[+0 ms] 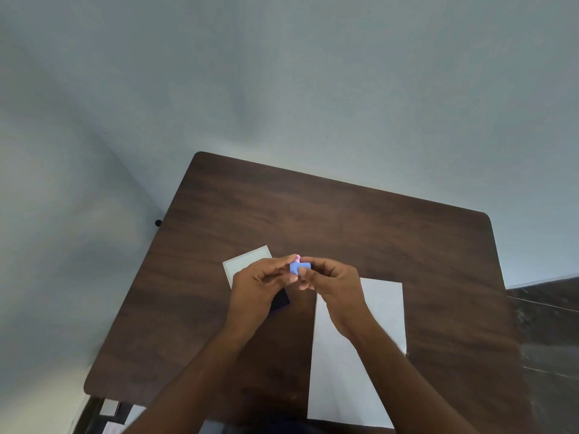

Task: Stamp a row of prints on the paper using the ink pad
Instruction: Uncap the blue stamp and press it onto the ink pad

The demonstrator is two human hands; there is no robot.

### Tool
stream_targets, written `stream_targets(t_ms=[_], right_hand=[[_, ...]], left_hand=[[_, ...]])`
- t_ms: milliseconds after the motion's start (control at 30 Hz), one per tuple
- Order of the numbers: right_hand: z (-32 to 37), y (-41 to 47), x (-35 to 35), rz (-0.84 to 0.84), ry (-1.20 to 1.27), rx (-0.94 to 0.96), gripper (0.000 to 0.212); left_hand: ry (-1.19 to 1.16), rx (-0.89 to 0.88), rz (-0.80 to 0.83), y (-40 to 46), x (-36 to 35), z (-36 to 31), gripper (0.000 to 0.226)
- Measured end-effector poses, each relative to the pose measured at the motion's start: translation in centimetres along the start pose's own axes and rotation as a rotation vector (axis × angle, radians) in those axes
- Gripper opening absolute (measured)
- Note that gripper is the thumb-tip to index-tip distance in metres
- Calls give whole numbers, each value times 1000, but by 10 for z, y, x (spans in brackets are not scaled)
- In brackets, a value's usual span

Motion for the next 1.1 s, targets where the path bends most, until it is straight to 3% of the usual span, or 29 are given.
stream_targets(t_ms=[733,1100], right_hand=[[-3,-1,-4,-7,-160,19,30],[-5,6,-5,-34,-208,33,29]], left_hand=[[161,60,-15,-5,3,3,29],[273,10,17,0,7,11,30]])
Point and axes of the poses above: each hand's wrist, its own y-axis towards the middle knuckle, its own x-axis out of the back of the hand, z = x × y, the point moved 4 cm from there along y, towards the middle knuckle, and after that the axes turned 6 degrees about -x, right-handed, at the moved point
